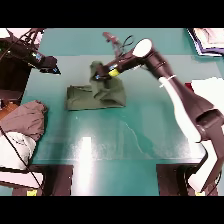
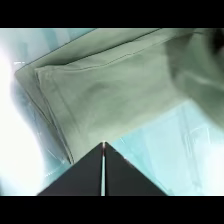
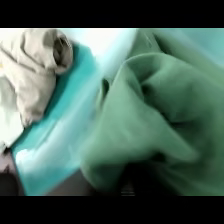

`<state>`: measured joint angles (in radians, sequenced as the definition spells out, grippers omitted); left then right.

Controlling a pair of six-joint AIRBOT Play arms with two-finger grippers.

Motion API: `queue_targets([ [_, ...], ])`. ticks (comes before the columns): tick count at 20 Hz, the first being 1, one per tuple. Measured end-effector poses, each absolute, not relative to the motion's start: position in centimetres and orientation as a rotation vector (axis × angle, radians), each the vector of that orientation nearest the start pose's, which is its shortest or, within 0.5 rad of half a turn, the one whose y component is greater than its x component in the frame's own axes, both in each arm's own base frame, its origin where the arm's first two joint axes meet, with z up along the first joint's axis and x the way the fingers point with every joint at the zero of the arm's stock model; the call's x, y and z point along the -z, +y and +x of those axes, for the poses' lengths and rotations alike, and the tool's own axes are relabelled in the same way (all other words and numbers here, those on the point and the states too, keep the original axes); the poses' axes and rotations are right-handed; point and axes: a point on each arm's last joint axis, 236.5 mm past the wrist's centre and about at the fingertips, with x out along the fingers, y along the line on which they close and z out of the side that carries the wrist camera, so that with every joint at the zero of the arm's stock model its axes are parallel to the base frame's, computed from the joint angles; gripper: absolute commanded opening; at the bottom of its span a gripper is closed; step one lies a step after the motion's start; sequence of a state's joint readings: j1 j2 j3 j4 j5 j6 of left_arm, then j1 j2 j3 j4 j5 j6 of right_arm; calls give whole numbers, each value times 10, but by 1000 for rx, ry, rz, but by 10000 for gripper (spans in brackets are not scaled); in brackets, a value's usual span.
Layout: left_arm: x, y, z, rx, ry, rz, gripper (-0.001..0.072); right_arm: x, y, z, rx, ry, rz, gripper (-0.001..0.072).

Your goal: Fold the shirts.

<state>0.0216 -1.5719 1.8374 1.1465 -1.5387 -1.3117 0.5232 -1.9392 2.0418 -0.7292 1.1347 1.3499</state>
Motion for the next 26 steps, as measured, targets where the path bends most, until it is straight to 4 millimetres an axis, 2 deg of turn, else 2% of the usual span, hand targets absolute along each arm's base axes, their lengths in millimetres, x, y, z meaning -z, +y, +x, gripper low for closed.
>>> queue_targets([
  [2,-125,-83,448,484,1179,-78,25,-89,470,424,-1154,971,294,471],
  [4,-127,-81,448,474,1175,-89,25,-92,499,414,-1228,908,308,470],
  [6,-128,-79,446,469,1179,-95,25,-94,502,408,-1251,890,306,450],
  [8,-128,-79,442,474,1194,-96,25,-91,480,410,-1228,910,284,449],
  [9,-127,-79,441,472,1199,-98,24,-86,462,411,-1206,936,267,449],
  [12,-127,-79,439,474,1208,-99,25,-61,388,424,-1078,1041,244,453],
  [13,-127,-79,439,475,1207,-98,25,-52,360,429,-1024,1077,256,528],
  [14,-127,-79,440,474,1206,-99,25,-42,333,433,-969,1114,274,698],
  [16,-128,-80,442,473,1196,-104,25,-24,285,440,-868,1167,323,709],
  [18,-130,-82,444,480,1183,-112,25,-3,255,438,-808,1231,368,708],
  [20,-132,-85,446,486,1169,-122,25,12,242,438,-773,1268,439,694],
  [22,-134,-87,448,493,1160,-129,25,26,244,437,-773,1308,506,692],
  [24,-135,-88,449,495,1154,-133,25,38,255,438,-790,1337,552,692],
  [26,-135,-89,449,497,1149,-136,25,45,277,440,-833,1356,582,692],
])
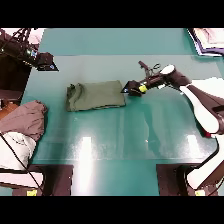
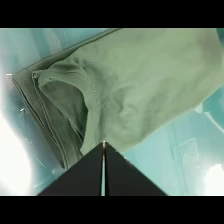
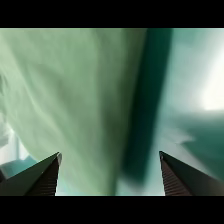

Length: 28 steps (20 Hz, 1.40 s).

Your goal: Fold the shirts.

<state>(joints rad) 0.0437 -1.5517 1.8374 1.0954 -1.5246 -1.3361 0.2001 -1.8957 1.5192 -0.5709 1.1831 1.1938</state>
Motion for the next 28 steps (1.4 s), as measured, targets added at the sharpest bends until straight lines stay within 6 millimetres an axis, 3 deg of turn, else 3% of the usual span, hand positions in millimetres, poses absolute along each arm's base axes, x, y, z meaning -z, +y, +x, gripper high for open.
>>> queue_targets([
  [2,-136,-89,450,498,1147,-137,25,50,301,441,-878,1367,605,662],
  [3,-136,-89,450,497,1147,-137,25,51,315,442,-903,1366,620,569],
  [4,-136,-89,450,498,1147,-138,25,53,328,442,-926,1368,637,525],
  [5,-136,-90,450,500,1148,-138,25,53,338,442,-944,1367,649,436],
  [6,-136,-90,449,501,1150,-138,25,52,349,444,-962,1359,668,297],
  [7,-136,-89,449,501,1150,-139,25,52,358,444,-979,1357,675,97],
  [8,-136,-89,449,501,1150,-138,25,52,366,443,-995,1354,678,20],
  [12,-135,-90,448,502,1153,-138,25,39,375,445,-1046,1305,647,17],
  [14,-135,-90,446,505,1162,-137,25,18,362,452,-1052,1257,622,17],
  [17,-134,-90,444,509,1173,-136,25,-15,309,469,-984,1182,589,17],
  [19,-134,-90,443,509,1174,-136,25,-35,251,481,-889,1129,582,17],
  [24,-136,-89,450,483,1151,-164,24,-71,64,496,-512,956,667,17],
  [26,-137,-90,452,475,1147,-176,25,-82,-10,493,-343,865,720,17],
  [28,-137,-90,453,469,1146,-188,25,-90,-72,481,-202,788,759,17],
])
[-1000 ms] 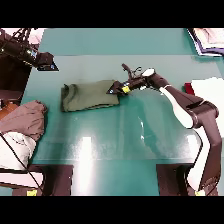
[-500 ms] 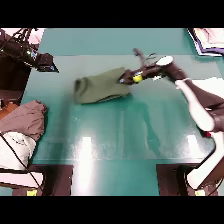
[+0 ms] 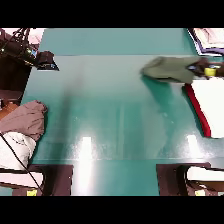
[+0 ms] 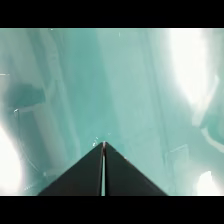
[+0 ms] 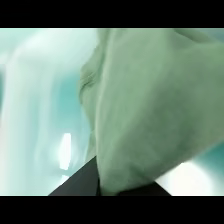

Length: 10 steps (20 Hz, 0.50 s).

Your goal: Fold the shirts.

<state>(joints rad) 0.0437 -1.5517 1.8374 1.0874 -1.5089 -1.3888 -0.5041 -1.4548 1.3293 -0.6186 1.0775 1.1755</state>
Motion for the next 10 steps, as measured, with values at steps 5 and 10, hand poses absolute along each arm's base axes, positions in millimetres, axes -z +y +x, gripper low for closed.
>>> queue_targets([
  [5,-140,-93,454,469,1143,-215,25,-117,-170,451,29,625,789,17],
  [10,-141,-96,453,476,1143,-228,25,-156,-192,435,86,521,735,17],
])
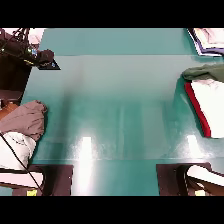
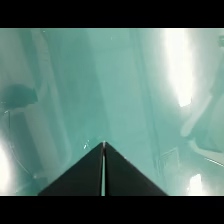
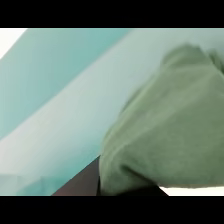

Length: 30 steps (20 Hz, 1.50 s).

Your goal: Fold the shirts.

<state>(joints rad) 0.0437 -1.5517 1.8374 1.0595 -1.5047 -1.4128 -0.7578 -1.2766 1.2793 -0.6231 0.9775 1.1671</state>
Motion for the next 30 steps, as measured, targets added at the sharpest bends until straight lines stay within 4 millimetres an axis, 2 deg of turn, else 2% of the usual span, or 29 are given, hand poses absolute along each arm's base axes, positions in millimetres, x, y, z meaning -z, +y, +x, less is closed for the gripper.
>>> queue_targets([
  [5,-140,-97,449,485,1159,-228,25,-214,-204,408,143,391,648,17],
  [8,-139,-97,447,495,1163,-218,25,-227,-210,386,173,381,635,18],
  [10,-139,-97,447,501,1162,-211,25,-219,-214,371,209,429,642,19],
  [15,-139,-97,446,516,1160,-190,25,-168,-221,323,338,692,638,29],
  [16,-139,-97,446,519,1159,-185,25,-158,-222,312,369,749,640,145],
  [17,-139,-97,446,522,1157,-182,25,-148,-223,299,405,809,645,369],
  [18,-139,-97,446,524,1156,-178,25,-139,-223,286,436,867,645,562],
  [19,-139,-97,446,528,1154,-172,25,-130,-225,273,470,925,644,615],
  [22,-139,-97,446,534,1151,-162,25,-113,-227,238,565,1070,644,612],
  [25,-139,-97,446,537,1150,-158,25,-106,-223,221,607,1143,666,610],
  [27,-139,-97,446,538,1146,-157,25,-106,-205,230,551,1159,692,609],
  [29,-140,-97,450,532,1131,-158,25,-109,-172,252,426,1166,708,547],
  [30,-141,-97,451,531,1129,-159,25,-111,-150,264,347,1177,705,547],
])
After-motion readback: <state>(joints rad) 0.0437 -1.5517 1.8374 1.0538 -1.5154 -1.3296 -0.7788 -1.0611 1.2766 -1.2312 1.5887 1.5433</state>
